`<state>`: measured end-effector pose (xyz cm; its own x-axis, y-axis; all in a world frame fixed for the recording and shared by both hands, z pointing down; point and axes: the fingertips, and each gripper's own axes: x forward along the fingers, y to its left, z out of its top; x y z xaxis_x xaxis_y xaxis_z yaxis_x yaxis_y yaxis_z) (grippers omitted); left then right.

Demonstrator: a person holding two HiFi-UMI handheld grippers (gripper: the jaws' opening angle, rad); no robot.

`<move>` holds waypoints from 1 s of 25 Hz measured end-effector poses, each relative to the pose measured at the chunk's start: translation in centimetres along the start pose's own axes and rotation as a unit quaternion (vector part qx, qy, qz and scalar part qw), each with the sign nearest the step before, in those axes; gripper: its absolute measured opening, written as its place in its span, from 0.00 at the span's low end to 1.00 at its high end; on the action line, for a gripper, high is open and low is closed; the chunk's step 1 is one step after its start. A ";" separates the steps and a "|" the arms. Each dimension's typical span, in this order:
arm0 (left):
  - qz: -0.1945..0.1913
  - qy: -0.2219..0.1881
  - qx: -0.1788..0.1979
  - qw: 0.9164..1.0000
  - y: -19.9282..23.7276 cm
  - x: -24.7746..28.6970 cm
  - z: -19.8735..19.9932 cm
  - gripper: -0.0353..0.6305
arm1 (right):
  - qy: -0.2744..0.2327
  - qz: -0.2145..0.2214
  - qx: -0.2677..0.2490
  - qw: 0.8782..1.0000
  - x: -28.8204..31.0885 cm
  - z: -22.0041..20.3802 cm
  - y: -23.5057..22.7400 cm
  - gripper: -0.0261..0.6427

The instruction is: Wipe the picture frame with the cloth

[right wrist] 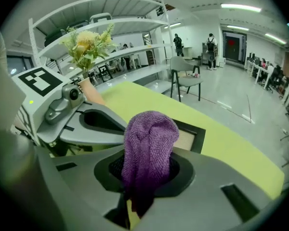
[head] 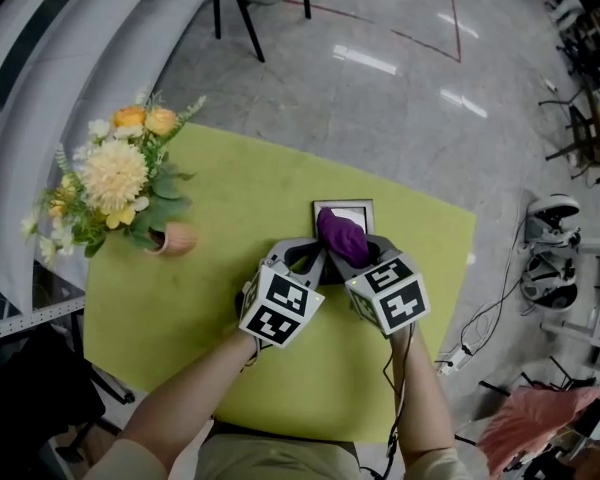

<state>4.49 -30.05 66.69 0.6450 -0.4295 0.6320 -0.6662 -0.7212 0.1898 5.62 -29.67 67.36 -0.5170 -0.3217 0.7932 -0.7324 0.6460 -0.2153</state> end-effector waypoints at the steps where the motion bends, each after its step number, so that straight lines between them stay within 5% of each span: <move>1: -0.001 -0.001 0.001 1.000 0.0 0.0 0.0 0.06 | 0.008 0.011 0.000 1.000 -0.2 -0.5 0.6 0.17; 9: -0.003 0.004 -0.009 1.000 0.1 0.1 -0.4 0.06 | 0.022 0.051 0.024 0.998 -1.8 -3.7 3.9 0.17; 15: 0.000 0.008 -0.026 1.000 0.3 0.2 -0.8 0.06 | 0.011 0.133 0.058 0.989 -3.9 -5.1 8.3 0.17; 25: 0.053 -0.042 -0.043 0.997 1.4 -6.3 3.0 0.06 | -0.106 0.040 0.085 0.990 -13.5 -2.8 7.6 0.17</move>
<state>0.61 -29.99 60.70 0.5959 -0.5470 0.5880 -0.7597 -0.6214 0.1918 8.22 -18.48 56.58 -0.6446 -0.4242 0.6360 -0.7398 0.5557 -0.3792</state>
